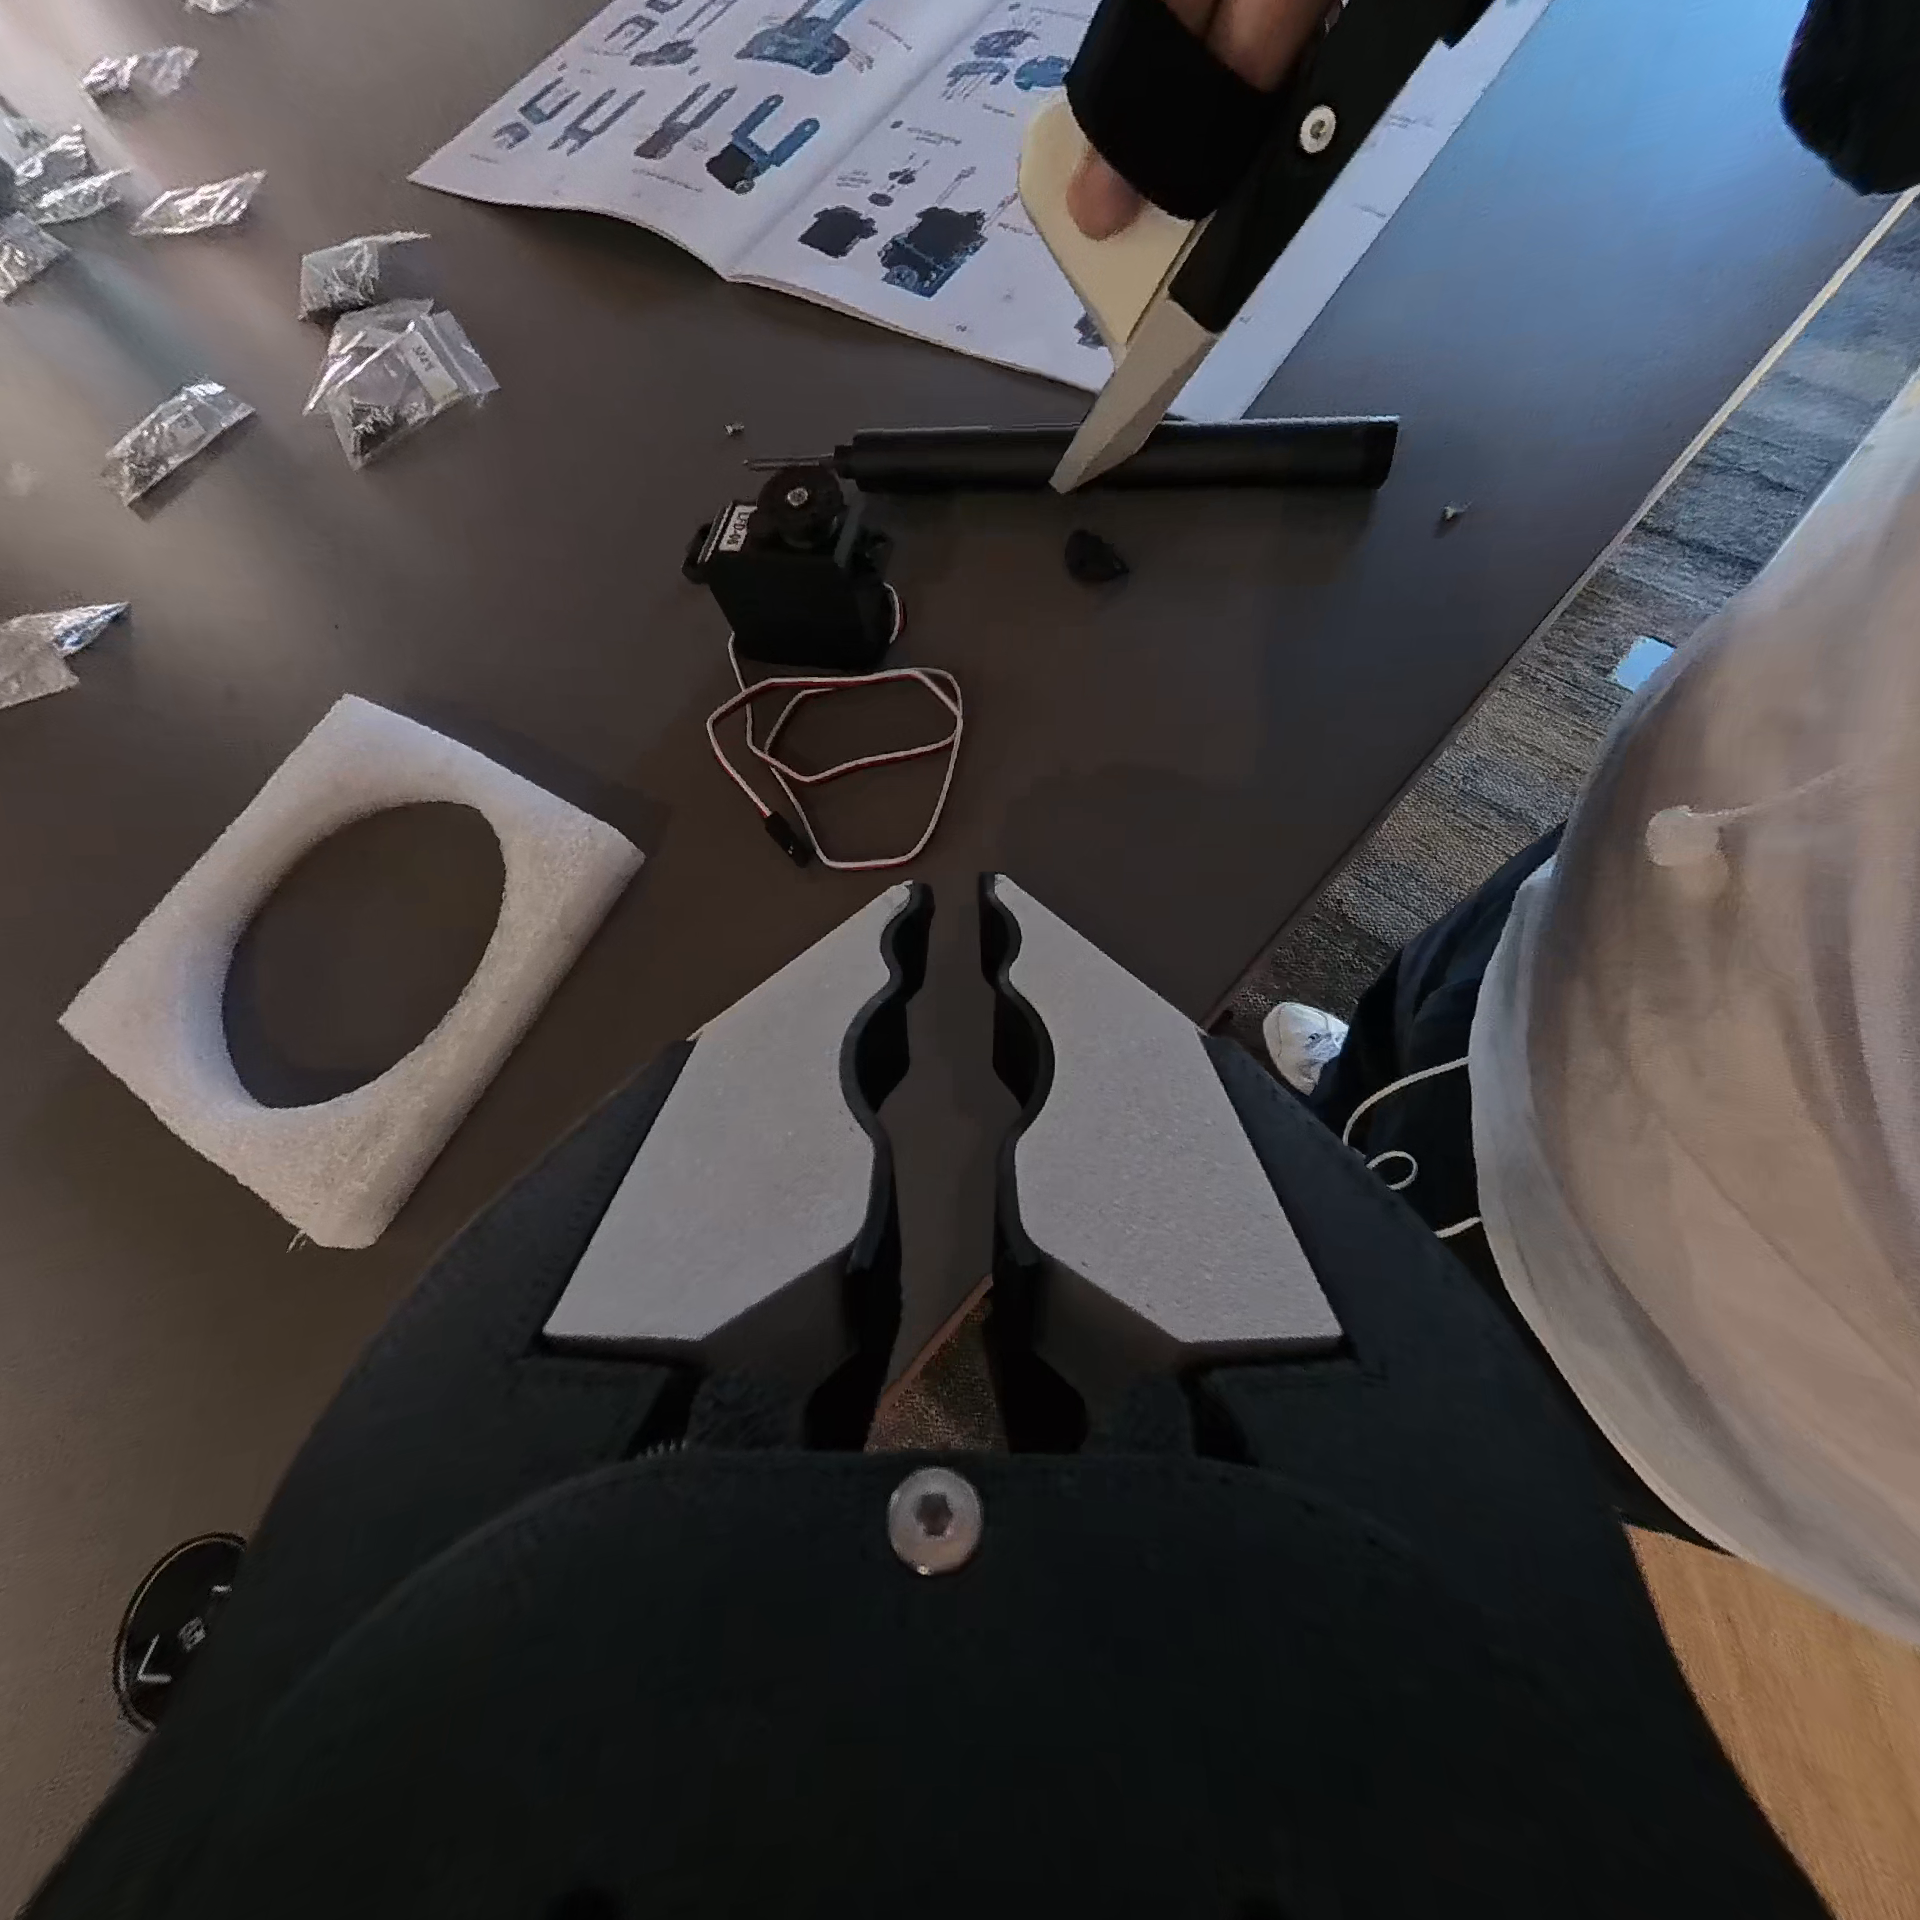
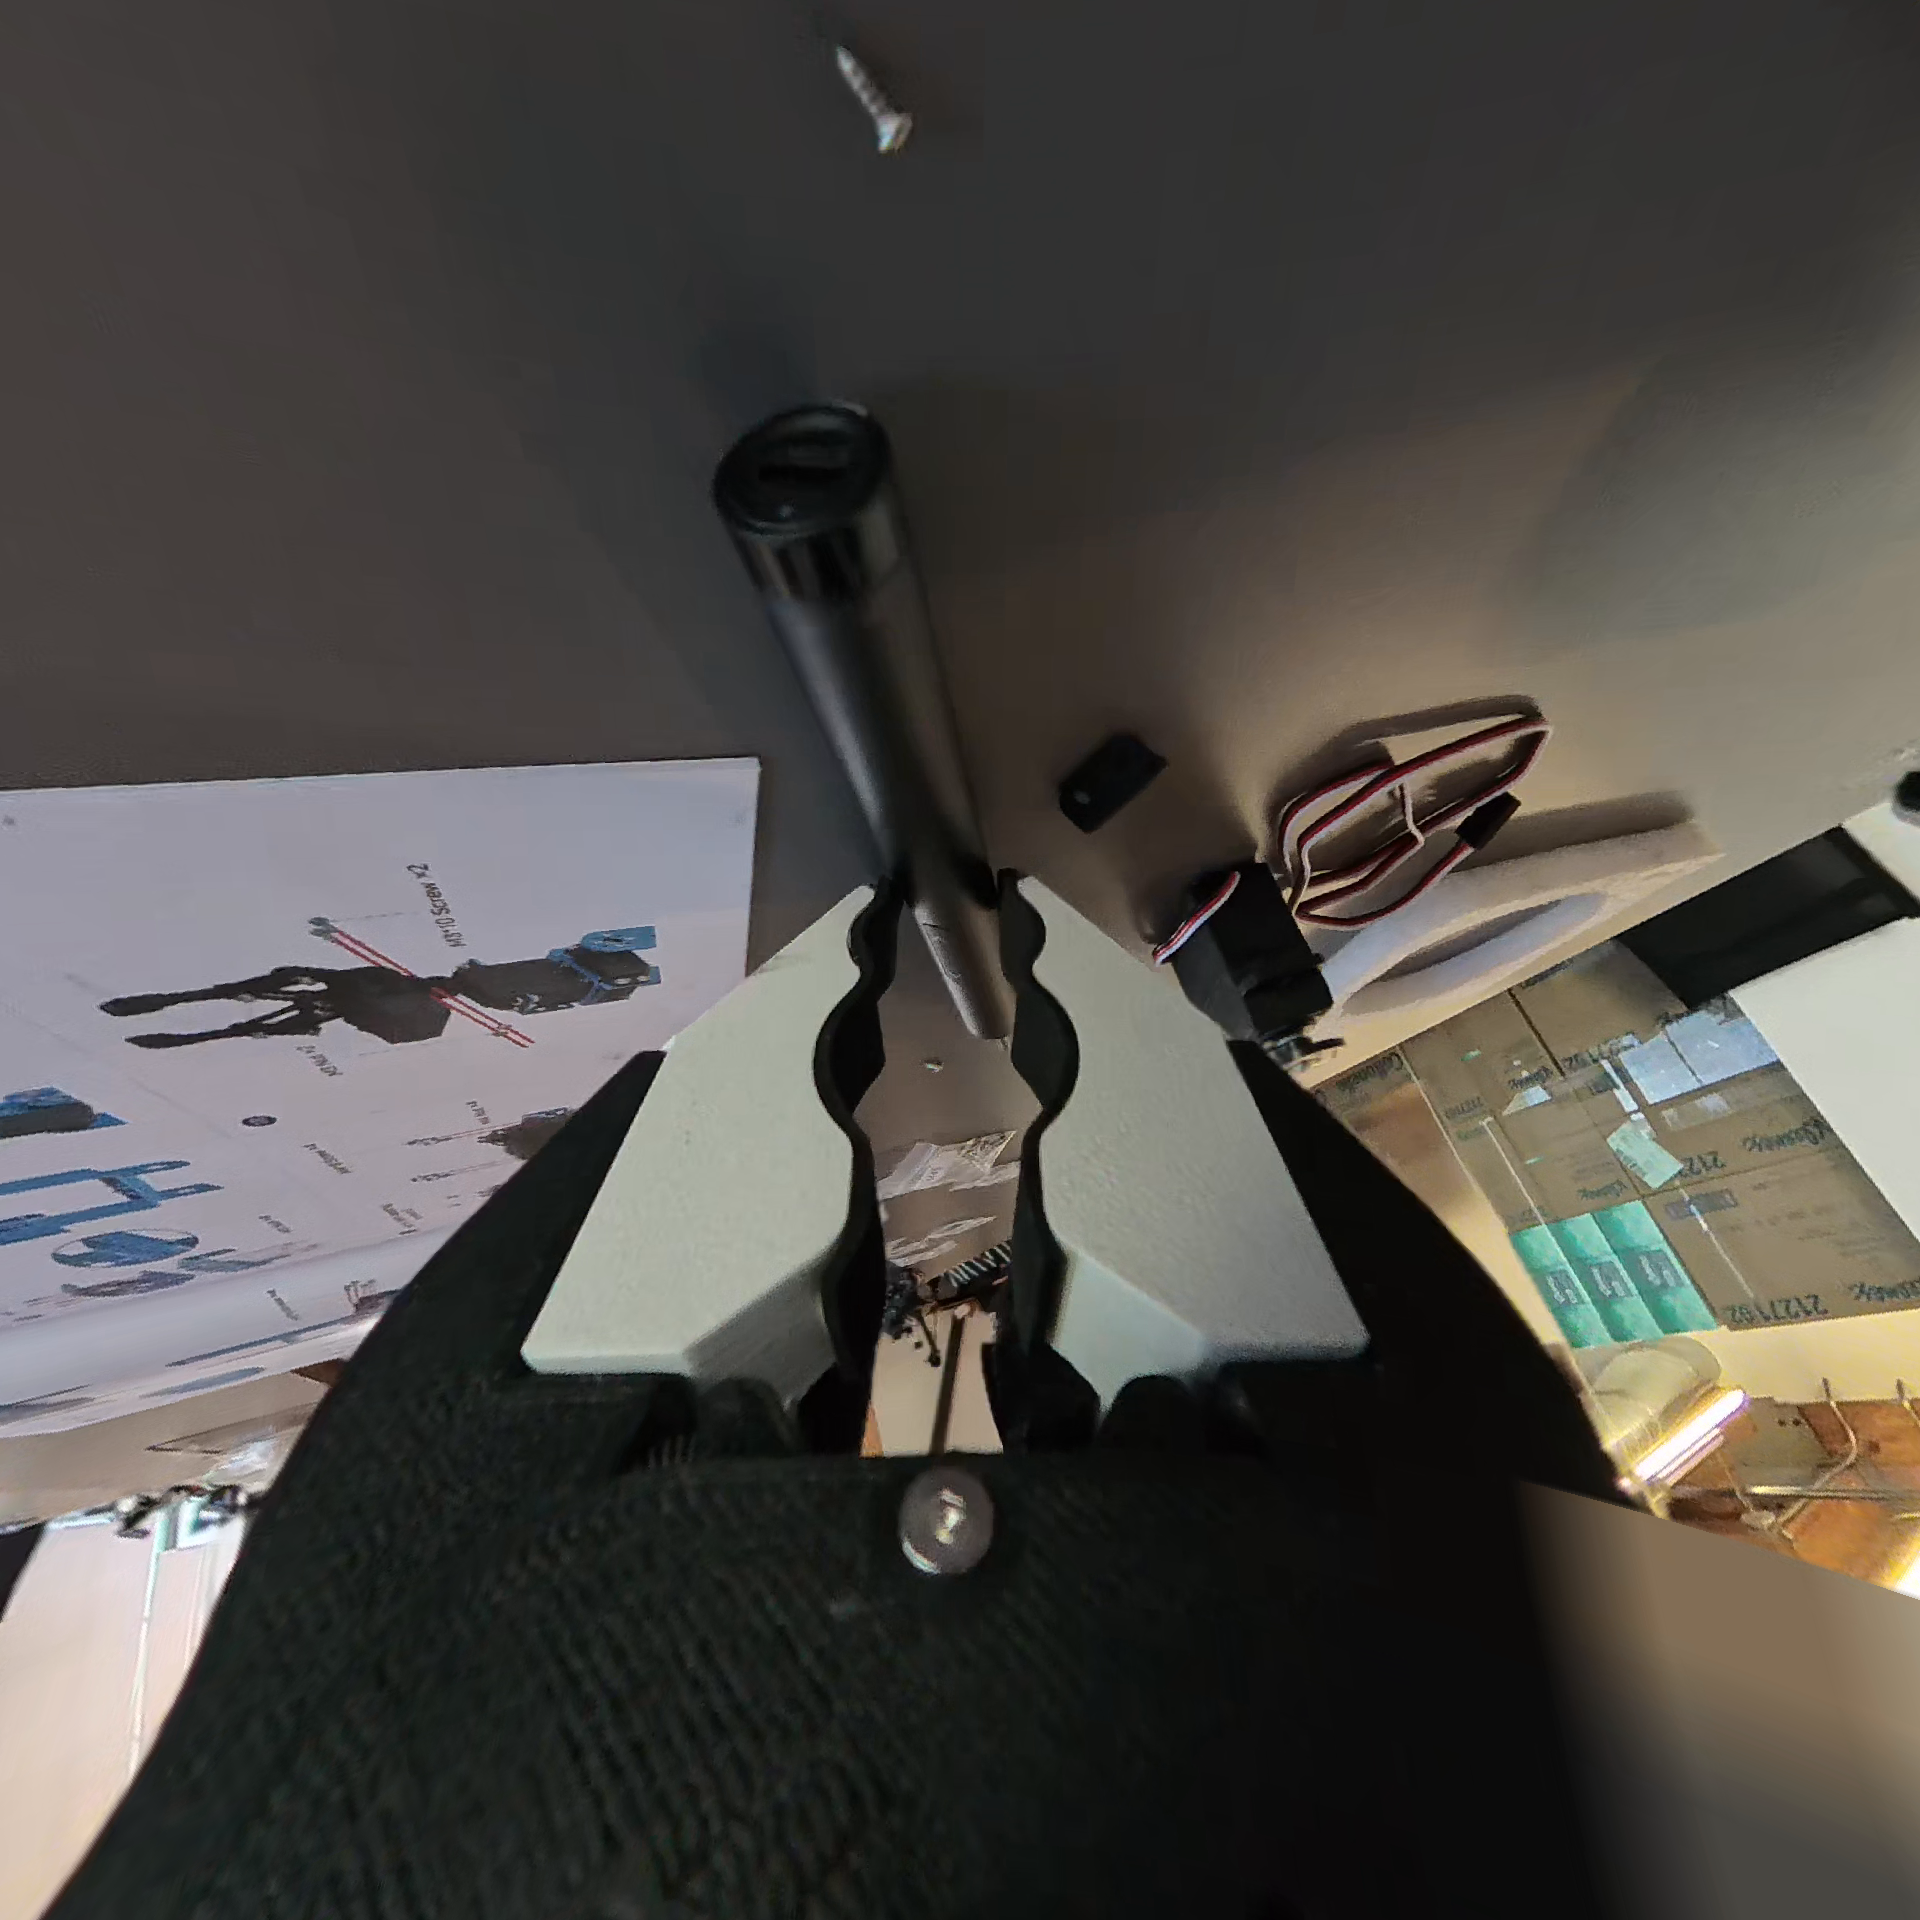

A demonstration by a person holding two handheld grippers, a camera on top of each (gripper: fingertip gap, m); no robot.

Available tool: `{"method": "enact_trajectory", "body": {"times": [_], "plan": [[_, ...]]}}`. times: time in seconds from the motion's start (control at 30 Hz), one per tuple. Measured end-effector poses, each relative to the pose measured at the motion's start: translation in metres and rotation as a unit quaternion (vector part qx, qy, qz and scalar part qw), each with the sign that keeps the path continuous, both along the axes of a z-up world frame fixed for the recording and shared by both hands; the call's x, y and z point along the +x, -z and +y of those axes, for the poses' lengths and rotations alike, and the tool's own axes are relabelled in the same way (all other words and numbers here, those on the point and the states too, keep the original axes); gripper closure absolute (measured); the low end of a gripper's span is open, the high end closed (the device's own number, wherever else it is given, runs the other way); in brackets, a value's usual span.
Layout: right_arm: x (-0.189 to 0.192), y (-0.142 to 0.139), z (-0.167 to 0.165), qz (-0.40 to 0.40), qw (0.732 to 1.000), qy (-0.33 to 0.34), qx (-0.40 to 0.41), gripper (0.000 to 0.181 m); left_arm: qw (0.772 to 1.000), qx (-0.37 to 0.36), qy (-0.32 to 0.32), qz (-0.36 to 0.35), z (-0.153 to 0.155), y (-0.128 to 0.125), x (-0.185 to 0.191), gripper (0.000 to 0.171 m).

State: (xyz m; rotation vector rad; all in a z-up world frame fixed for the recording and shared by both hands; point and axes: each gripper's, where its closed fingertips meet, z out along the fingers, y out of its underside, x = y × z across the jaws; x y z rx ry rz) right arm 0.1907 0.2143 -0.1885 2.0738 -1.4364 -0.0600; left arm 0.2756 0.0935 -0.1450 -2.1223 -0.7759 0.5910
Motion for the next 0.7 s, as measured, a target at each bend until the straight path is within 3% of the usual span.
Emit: {"method": "enact_trajectory", "body": {"times": [0.23,0.3,0.33,0.37,0.4,0.43,0.47,0.53,0.57,0.6,0.7], "plan": [[-0.011,-0.022,0.008,-0.04,0.984,0.125,-0.118,0.162,1.0,0.003,-0.011,0.002,-0.002,-0.008,0.0,0.164],[-0.018,-0.034,0.017,-0.065,0.959,0.216,-0.17,0.164,1.0,0.023,-0.009,-0.002,-0.003,-0.011,-0.001,0.164],[-0.024,-0.043,0.023,-0.079,0.934,0.278,-0.208,0.164,0.999,0.034,-0.007,-0.003,-0.003,-0.013,-0.003,0.165],[-0.026,-0.05,0.031,-0.113,0.896,0.354,-0.241,0.165,0.999,0.046,-0.002,-0.005,-0.003,-0.014,-0.004,0.165],[-0.021,-0.053,0.039,-0.18,0.837,0.444,-0.267,0.165,0.998,0.056,0.005,-0.007,-0.003,-0.016,-0.006,0.165],[-0.006,-0.051,0.045,-0.282,0.751,0.532,-0.272,0.161,0.998,0.064,0.013,-0.007,-0.003,-0.017,-0.008,0.165],[0.018,-0.05,0.044,-0.406,0.641,0.596,-0.263,0.154,0.997,0.068,0.021,-0.008,-0.003,-0.019,-0.01,0.165],[0.067,-0.062,0.032,-0.626,0.42,0.62,-0.217,0.156,0.996,0.071,0.043,-0.008,-0.001,-0.023,-0.015,0.165],[0.077,-0.066,0.03,-0.673,0.358,0.608,-0.221,0.165,0.996,0.069,0.056,-0.007,-0.001,-0.025,-0.017,0.165],[0.079,-0.062,0.032,-0.676,0.342,0.604,-0.249,0.171,0.996,0.063,0.068,-0.004,-0.001,-0.028,-0.019,0.166],[0.081,-0.043,0.042,-0.607,0.377,0.616,-0.332,0.169,0.994,0.044,0.101,0.003,-0.001,-0.036,-0.022,0.166]]}}
